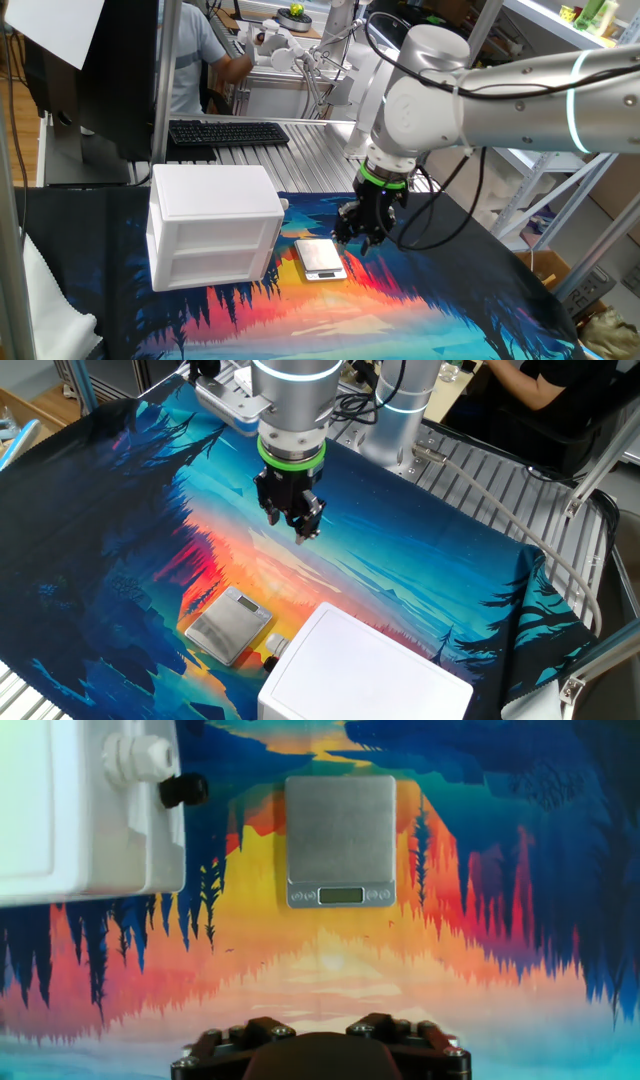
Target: Grasp the handle and open the drawer
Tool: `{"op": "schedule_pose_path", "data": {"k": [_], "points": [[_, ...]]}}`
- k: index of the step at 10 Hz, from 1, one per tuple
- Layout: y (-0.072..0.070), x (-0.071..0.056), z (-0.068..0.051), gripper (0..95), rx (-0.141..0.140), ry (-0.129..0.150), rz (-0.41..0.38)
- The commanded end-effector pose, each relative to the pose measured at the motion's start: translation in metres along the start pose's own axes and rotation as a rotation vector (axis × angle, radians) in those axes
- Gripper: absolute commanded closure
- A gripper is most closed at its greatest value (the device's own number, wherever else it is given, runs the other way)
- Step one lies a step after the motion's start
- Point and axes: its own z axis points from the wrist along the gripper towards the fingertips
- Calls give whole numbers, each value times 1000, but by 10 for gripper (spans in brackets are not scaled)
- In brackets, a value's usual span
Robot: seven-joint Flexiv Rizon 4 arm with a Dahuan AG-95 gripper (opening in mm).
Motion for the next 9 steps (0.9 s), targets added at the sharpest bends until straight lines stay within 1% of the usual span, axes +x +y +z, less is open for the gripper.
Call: {"op": "schedule_pose_path", "data": {"k": [1,5,7,9], "points": [[0,0,0,950,1,12,64],[0,0,0,950,0,5,43],[1,0,-1,950,-1,-2,49],[12,-3,-7,950,9,-2,71]]}}
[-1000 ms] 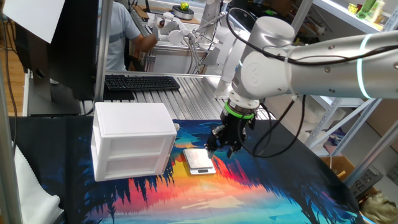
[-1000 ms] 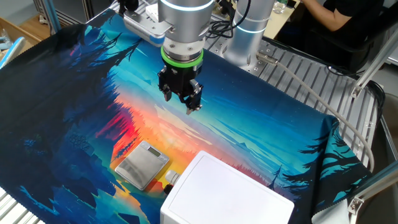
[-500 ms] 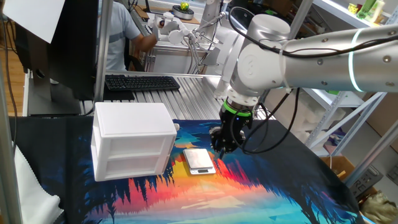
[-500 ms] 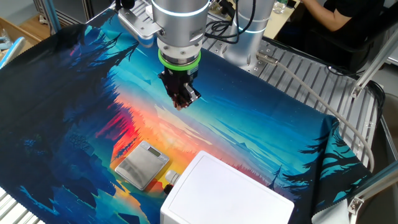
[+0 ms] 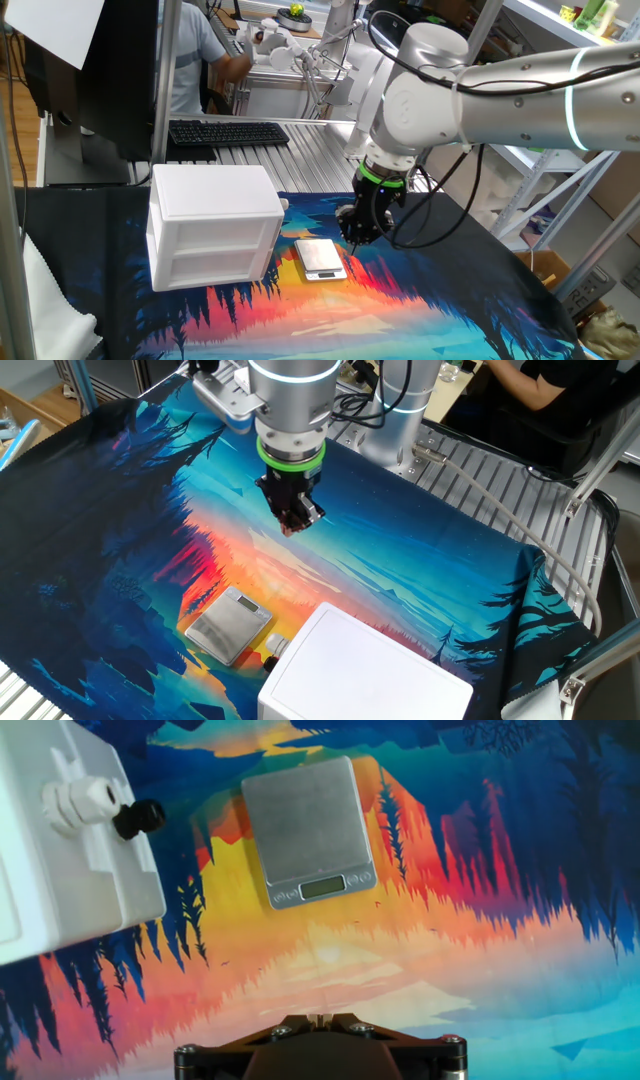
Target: Grasp the handle and open the drawer
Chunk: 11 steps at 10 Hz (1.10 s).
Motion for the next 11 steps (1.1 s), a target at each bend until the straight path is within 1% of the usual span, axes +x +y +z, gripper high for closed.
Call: {"op": "schedule_pose_path", "data": {"k": [1,3,6,7,8,9,10,11], "points": [[6,-4,-4,950,13,10,18],[8,-10,-4,950,12,12,36],[15,-21,-2,950,5,12,123],[18,-25,-2,950,8,17,163],[23,-31,-3,950,10,15,193],[26,-34,-4,950,10,16,205],[32,-39,-5,950,11,16,235],[37,-42,-6,950,20,26,264]]}}
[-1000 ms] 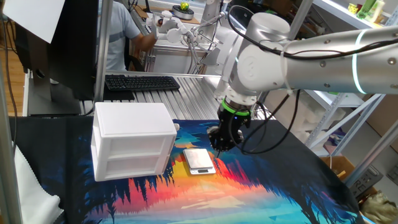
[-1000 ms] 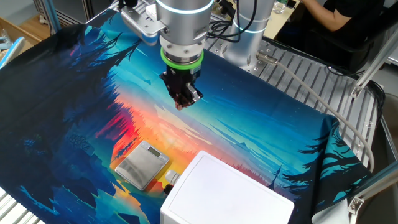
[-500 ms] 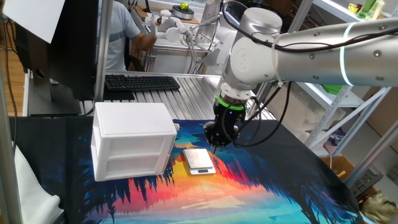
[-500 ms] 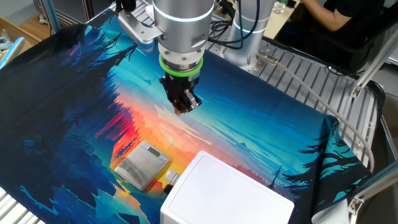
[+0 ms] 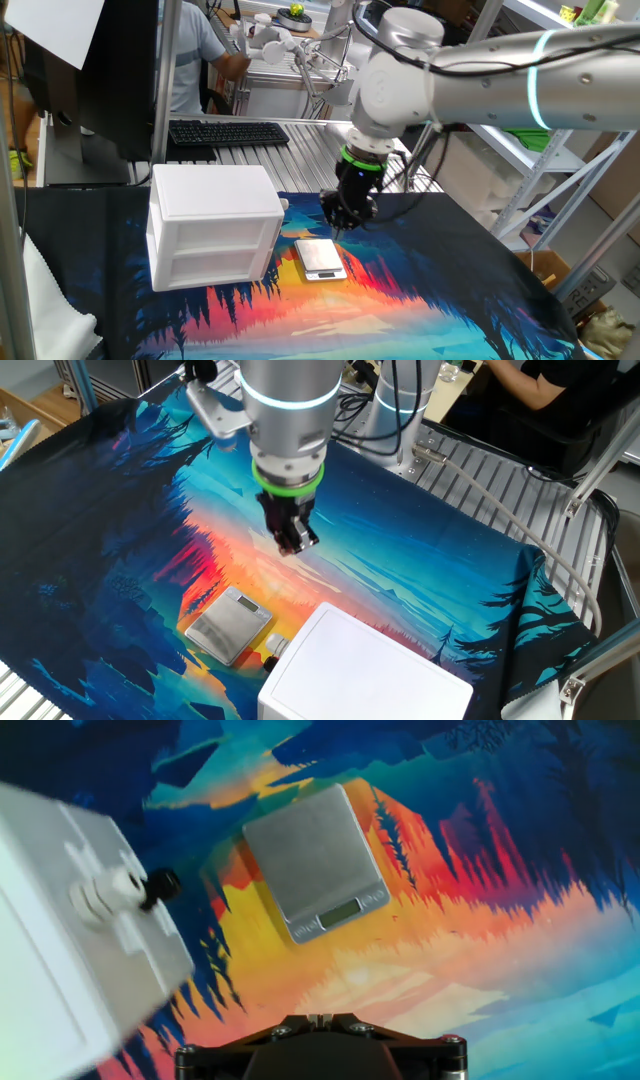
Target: Grasp the handle and open the drawer
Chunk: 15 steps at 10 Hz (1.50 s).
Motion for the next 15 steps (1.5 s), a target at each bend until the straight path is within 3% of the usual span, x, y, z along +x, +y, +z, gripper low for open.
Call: {"op": "schedule_pose_path", "data": {"k": [1,4,8,15], "points": [[11,-5,-2,950,14,5,75],[18,-10,-4,950,6,6,202],[34,-9,-8,950,-5,2,474],[52,-24,-12,950,-24,23,593]]}}
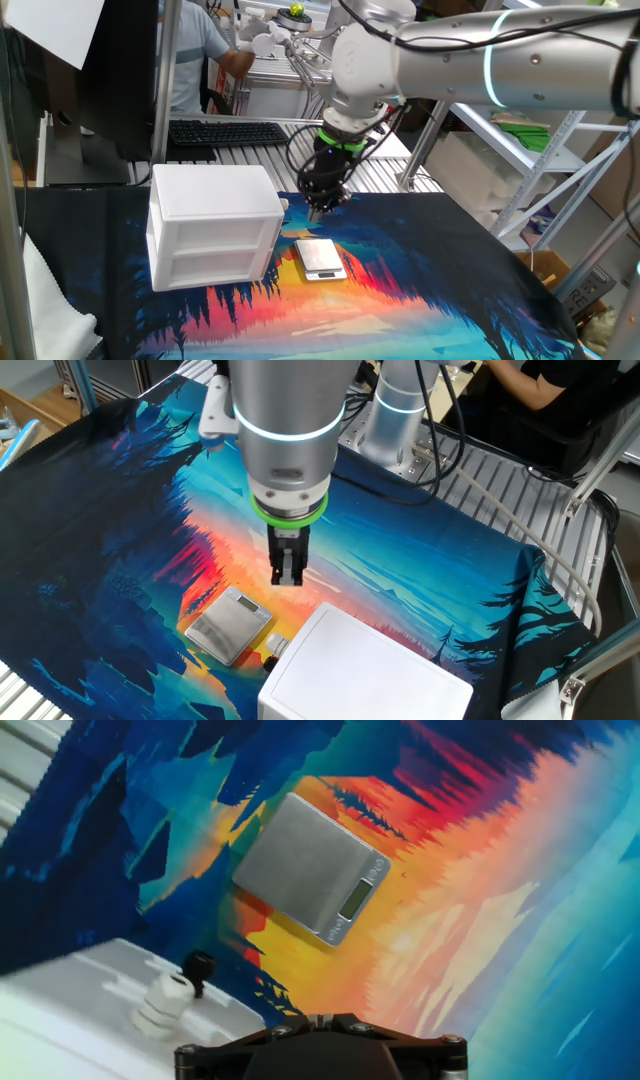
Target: Grasp the handle and open the drawer
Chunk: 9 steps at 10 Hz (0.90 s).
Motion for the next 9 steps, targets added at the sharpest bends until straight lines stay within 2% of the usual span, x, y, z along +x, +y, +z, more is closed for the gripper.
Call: {"op": "schedule_pose_path", "data": {"k": [1,5,7,8,9], "points": [[8,-4,1,950,-4,1,34],[19,-8,-1,950,5,-21,100],[22,-8,1,950,2,-15,103],[25,-8,3,950,-5,1,98],[26,-8,4,950,-11,5,84]]}}
